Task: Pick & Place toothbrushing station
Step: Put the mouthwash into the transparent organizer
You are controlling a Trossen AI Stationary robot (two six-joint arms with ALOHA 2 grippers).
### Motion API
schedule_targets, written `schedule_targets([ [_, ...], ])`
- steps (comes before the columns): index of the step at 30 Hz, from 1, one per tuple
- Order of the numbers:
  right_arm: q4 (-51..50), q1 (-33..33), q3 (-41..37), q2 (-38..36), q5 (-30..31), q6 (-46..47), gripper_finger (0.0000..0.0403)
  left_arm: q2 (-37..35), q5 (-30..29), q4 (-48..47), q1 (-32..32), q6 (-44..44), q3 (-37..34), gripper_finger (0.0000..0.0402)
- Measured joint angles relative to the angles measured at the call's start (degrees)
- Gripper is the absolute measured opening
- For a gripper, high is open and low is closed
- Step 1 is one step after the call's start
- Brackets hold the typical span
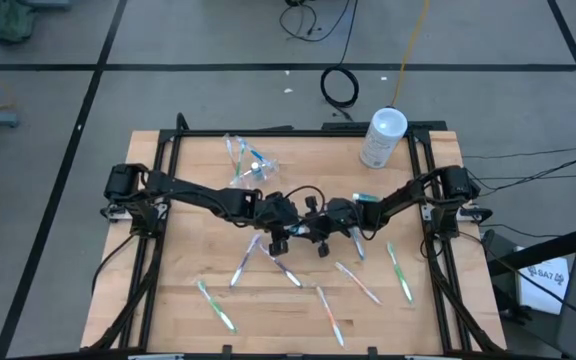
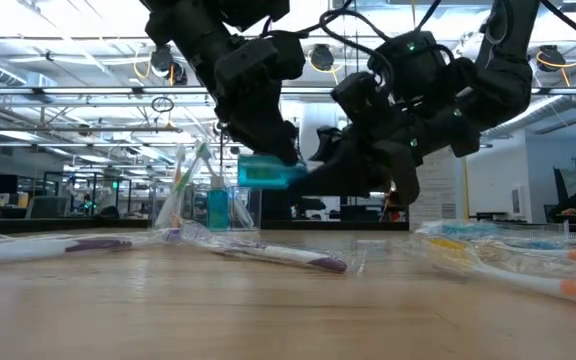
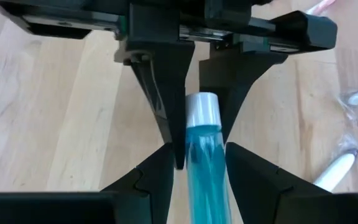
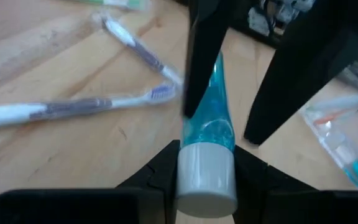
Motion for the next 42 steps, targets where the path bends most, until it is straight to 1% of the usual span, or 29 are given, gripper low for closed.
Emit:
schedule_targets([
  [5, 1.3, 0.4, 0.0, 0.0, 0.4, 0.0, 0.0093, 0.0, 0.2, 0.0, 0.0, 0.0, 0.0, 0.0149],
  [7, 1.3, 0.4, 0.0, 0.0, 2.0, 0.0, 0.0093, -0.1, 0.3, -0.3, 0.0, 0.0, 0.0, 0.0146],
  [10, 1.3, 0.5, 0.0, 0.0, 4.2, 0.0, 0.0093, -0.1, 0.9, -1.3, -0.1, -0.1, 0.0, 0.0127],
  [14, 1.6, 0.5, 0.0, 0.0, 4.1, 0.0, 0.0093, -0.1, 1.1, -2.5, -0.2, 0.6, 0.0, 0.0093],
  [17, 1.5, 0.5, 0.0, 0.0, 4.2, 0.0, 0.0093, -0.1, 1.2, -3.0, -0.1, 1.6, 0.0, 0.0083],
  [20, 1.5, 0.5, 0.0, 0.0, 4.3, 0.0, 0.0093, -0.1, 1.4, -3.0, -0.1, 1.7, 0.0, 0.0095],
  [25, 1.6, 0.5, 0.0, 0.0, 4.6, -0.1, 0.0093, -0.1, 1.8, -4.7, -0.1, 2.0, 0.0, 0.0139],
  [30, 1.6, 0.5, 0.0, 0.0, 8.0, -0.1, 0.0093, -0.1, 1.5, -5.6, 0.0, 2.0, 0.0, 0.0165],
  [35, 1.6, 0.7, 0.0, 0.0, 8.4, -0.2, 0.0093, -0.1, 1.3, -6.0, -0.1, 1.9, 0.0, 0.0161],
  [42, 2.5, 1.4, 0.0, -0.1, 8.8, -2.8, 0.0093, 0.1, 1.6, -10.4, -0.1, 1.9, -0.2, 0.0125],
])
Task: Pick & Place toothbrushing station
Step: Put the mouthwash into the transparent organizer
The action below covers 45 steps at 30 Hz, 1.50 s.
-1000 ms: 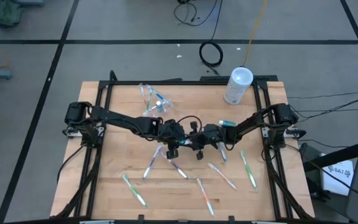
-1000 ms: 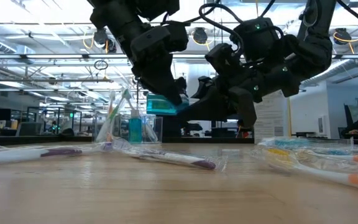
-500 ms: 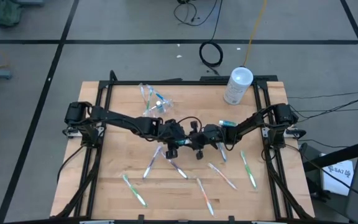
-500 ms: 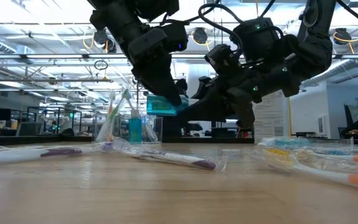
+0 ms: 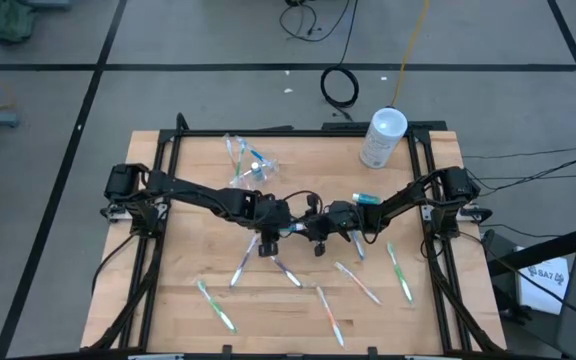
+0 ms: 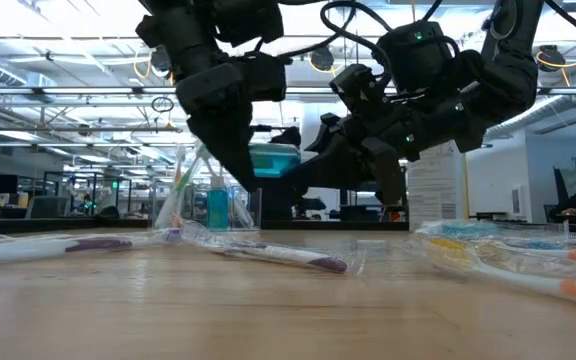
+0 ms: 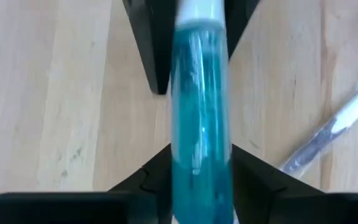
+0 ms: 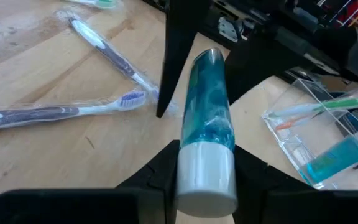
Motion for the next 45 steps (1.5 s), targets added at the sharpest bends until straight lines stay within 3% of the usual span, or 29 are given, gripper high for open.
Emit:
schedule_targets([
  [9, -0.6, 0.0, 0.0, 0.0, 0.1, 0.2, 0.0093, 0.0, -1.6, 0.2, 0.0, -0.2, 0.0, 0.0081],
  [23, -0.8, 0.0, 0.0, 0.0, -0.1, -0.1, 0.0094, -0.1, -1.2, 6.2, -0.1, 1.0, 0.2, 0.015],
  [27, -0.7, 0.0, 0.0, 0.0, -0.1, 0.1, 0.0095, -0.1, -1.2, 3.4, -0.1, 1.1, 0.2, 0.0145],
  [38, -0.6, 0.0, 0.0, 0.0, -0.1, 0.2, 0.0111, -0.1, -1.3, 3.8, 0.0, 1.2, 0.2, 0.0083],
  [45, -1.3, 0.0, 0.0, -0.5, 0.7, 0.0, 0.0119, -0.1, -1.2, 3.6, 0.0, 1.1, 0.2, 0.01],
])
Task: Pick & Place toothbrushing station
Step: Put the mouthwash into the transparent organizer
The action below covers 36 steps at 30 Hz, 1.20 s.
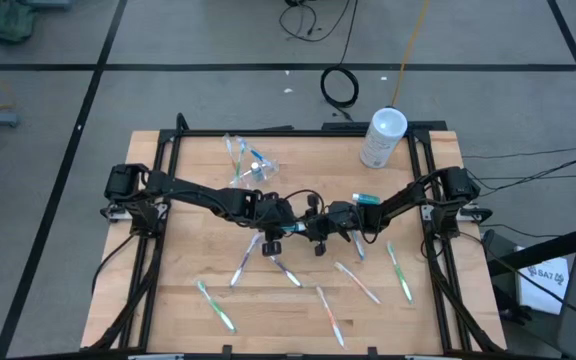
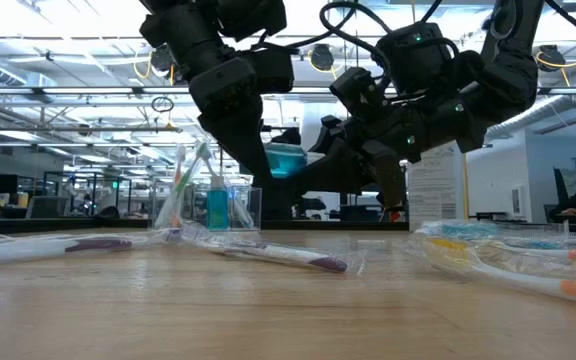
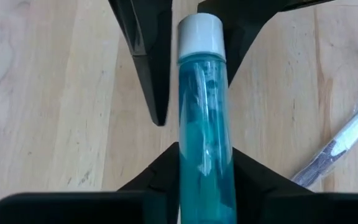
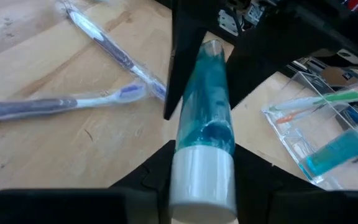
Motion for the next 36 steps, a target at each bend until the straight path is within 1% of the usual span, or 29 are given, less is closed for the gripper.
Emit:
schedule_targets([
  [3, -1.9, 0.4, 0.0, -3.0, 2.6, -0.1, 0.0133, -1.3, 0.2, -0.6, 0.0, 0.1, 0.0, 0.0105],
  [6, -7.6, 0.6, 0.0, -7.8, 5.0, 0.9, 0.015, -3.7, -0.9, -1.2, 0.2, 1.7, 0.0, 0.0099],
  [10, -16.5, 0.8, 0.0, -14.1, 5.5, 4.6, 0.0173, -8.1, -3.9, -2.1, 0.6, 1.9, 0.0, 0.0087],
  [13, -19.6, 0.9, 0.0, -17.6, 5.8, 7.9, 0.0184, -11.8, -5.2, -2.2, 1.0, 1.7, 0.0, 0.0085],
  [17, -24.2, 1.1, 0.0, -21.7, 9.1, 12.1, 0.0189, -17.0, -6.2, -2.5, 0.8, 2.0, 0.0, 0.0087],
  [21, -29.1, 1.6, 0.0, -24.9, 10.0, 12.3, 0.0185, -23.4, -6.9, -2.1, 0.9, 3.1, 0.0, 0.0087],
  [24, -29.2, 1.9, 0.0, -26.5, 10.0, 12.4, 0.0182, -27.4, -10.5, -1.5, 0.7, 3.1, -0.1, 0.0087],
  [27, -28.7, 2.2, 0.0, -27.6, 9.9, 12.5, 0.0181, -30.4, -13.4, 3.0, -0.2, 4.3, -3.0, 0.0088],
  [29, -27.9, 2.3, 0.0, -27.6, 9.9, 13.0, 0.0181, -30.9, -13.1, 9.5, -0.8, 5.4, -6.7, 0.0088],
  [32, -25.4, 2.3, -0.1, -27.6, 9.6, 15.3, 0.0181, -30.7, -10.4, 23.8, -1.6, 5.8, -15.5, 0.0088],
  [35, -23.3, 2.3, 0.0, -27.1, 9.5, 17.5, 0.018, -28.3, -6.9, 43.4, -1.9, 7.7, -24.2, 0.0088],
  [36, -23.1, 2.4, -0.1, -27.1, 9.3, 18.2, 0.018, -27.3, -5.9, 48.3, -1.9, 8.3, -26.7, 0.0088],
])
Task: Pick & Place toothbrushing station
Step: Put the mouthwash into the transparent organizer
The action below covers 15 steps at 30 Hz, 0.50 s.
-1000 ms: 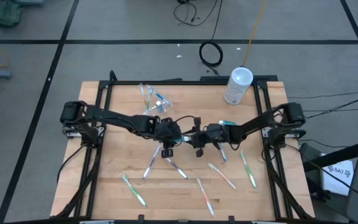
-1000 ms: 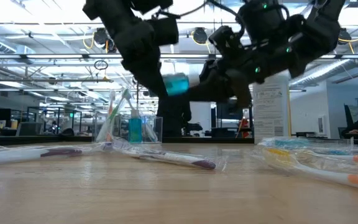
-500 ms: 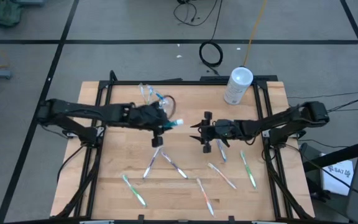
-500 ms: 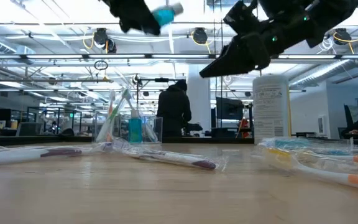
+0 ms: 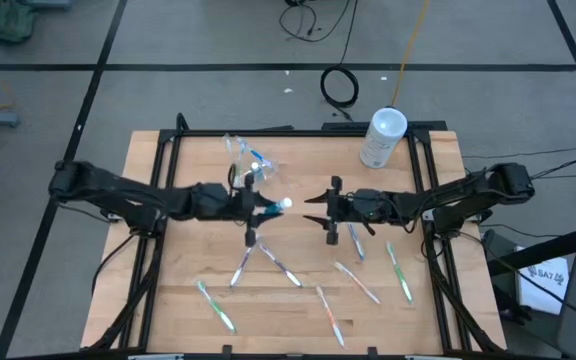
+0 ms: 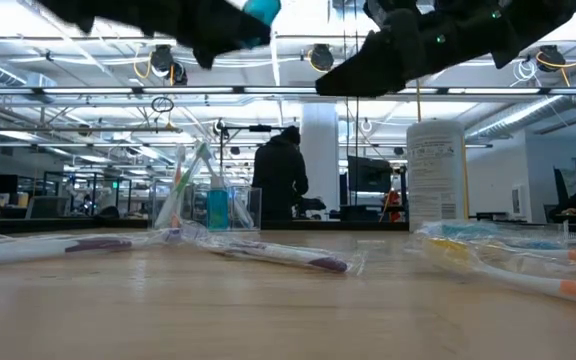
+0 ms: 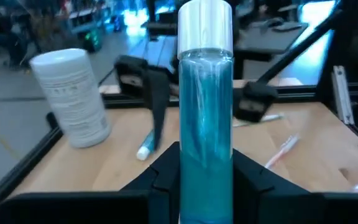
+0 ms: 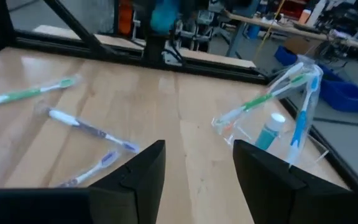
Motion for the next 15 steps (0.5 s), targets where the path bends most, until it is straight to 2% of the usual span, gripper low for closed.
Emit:
schedule_targets([
  [2, 1.8, 0.0, 0.0, -0.1, -2.3, 1.3, 0.018, 2.1, 1.4, 8.9, 0.0, -0.1, -4.1, 0.0088],
  [6, 7.3, 0.1, 0.0, 0.0, -7.5, 1.6, 0.018, 6.5, 3.0, 22.9, 0.0, -3.9, -7.9, 0.0088],
  [10, 15.2, 0.7, 0.0, 0.5, -8.7, 4.1, 0.018, 12.1, 3.0, 29.6, -0.7, -4.0, -8.0, 0.0088],
  [15, 21.0, 1.0, 0.0, 4.5, -8.7, 6.6, 0.018, 17.4, 3.1, 35.8, -1.3, -3.9, -6.1, 0.0088],
])
